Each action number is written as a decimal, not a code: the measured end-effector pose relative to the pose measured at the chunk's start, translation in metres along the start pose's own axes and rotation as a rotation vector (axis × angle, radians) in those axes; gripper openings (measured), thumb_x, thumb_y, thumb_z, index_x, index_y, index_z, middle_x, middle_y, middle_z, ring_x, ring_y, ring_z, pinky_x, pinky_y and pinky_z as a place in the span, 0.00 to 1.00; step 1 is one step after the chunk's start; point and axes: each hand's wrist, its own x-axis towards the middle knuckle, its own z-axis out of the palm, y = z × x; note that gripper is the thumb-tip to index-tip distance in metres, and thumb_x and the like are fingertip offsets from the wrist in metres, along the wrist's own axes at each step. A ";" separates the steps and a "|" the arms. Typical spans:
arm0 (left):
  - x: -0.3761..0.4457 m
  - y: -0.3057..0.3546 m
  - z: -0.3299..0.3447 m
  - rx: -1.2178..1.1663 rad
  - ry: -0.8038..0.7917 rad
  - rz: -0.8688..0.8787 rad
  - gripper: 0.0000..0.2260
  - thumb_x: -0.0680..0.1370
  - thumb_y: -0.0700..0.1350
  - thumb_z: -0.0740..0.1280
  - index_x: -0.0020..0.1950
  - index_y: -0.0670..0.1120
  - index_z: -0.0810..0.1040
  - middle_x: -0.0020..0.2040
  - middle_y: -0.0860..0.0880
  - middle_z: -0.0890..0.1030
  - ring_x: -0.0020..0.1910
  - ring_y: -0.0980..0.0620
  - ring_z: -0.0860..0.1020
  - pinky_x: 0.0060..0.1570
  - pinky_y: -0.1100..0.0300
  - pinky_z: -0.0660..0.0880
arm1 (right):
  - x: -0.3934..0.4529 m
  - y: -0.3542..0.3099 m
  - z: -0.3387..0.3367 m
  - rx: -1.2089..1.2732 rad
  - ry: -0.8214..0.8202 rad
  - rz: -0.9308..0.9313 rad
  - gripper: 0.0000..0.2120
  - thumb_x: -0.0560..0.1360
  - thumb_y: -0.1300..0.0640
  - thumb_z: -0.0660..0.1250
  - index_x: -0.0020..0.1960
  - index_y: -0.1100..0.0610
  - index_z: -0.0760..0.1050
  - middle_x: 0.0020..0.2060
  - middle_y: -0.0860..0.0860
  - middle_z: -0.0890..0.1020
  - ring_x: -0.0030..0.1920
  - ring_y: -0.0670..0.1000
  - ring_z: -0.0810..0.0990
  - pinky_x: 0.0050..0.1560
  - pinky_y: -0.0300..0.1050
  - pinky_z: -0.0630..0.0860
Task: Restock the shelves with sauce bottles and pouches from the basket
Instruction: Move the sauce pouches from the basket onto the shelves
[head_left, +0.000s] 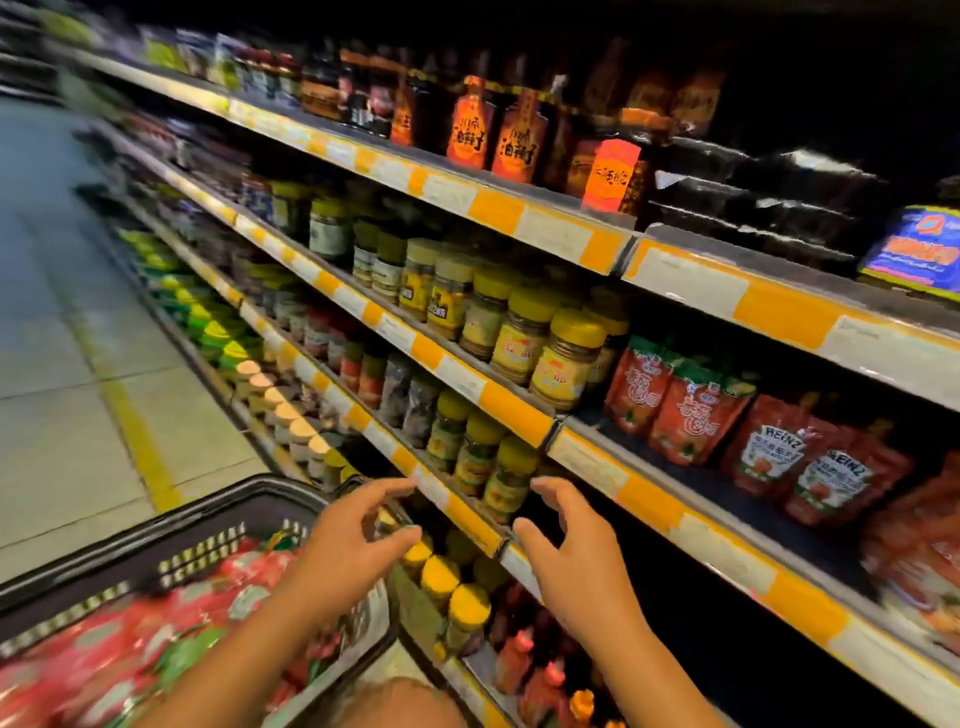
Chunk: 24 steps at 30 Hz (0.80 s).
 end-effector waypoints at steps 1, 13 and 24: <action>-0.008 -0.016 -0.014 -0.015 0.043 -0.037 0.19 0.76 0.56 0.76 0.64 0.71 0.77 0.64 0.69 0.77 0.62 0.67 0.76 0.61 0.58 0.76 | 0.001 -0.007 0.017 0.002 -0.047 -0.001 0.24 0.80 0.43 0.68 0.74 0.40 0.67 0.70 0.35 0.71 0.63 0.37 0.71 0.60 0.38 0.70; -0.098 -0.187 -0.119 -0.094 0.339 -0.425 0.12 0.78 0.45 0.75 0.60 0.57 0.82 0.61 0.59 0.83 0.65 0.58 0.79 0.68 0.49 0.75 | 0.004 -0.064 0.215 -0.055 -0.495 -0.072 0.27 0.80 0.46 0.69 0.76 0.48 0.66 0.72 0.47 0.73 0.69 0.50 0.73 0.64 0.46 0.73; -0.135 -0.252 -0.139 -0.114 0.552 -0.583 0.13 0.78 0.38 0.74 0.56 0.55 0.83 0.56 0.55 0.84 0.58 0.58 0.81 0.63 0.54 0.76 | 0.020 -0.067 0.348 -0.181 -0.635 0.033 0.27 0.79 0.48 0.70 0.75 0.56 0.69 0.70 0.54 0.77 0.67 0.57 0.76 0.60 0.50 0.75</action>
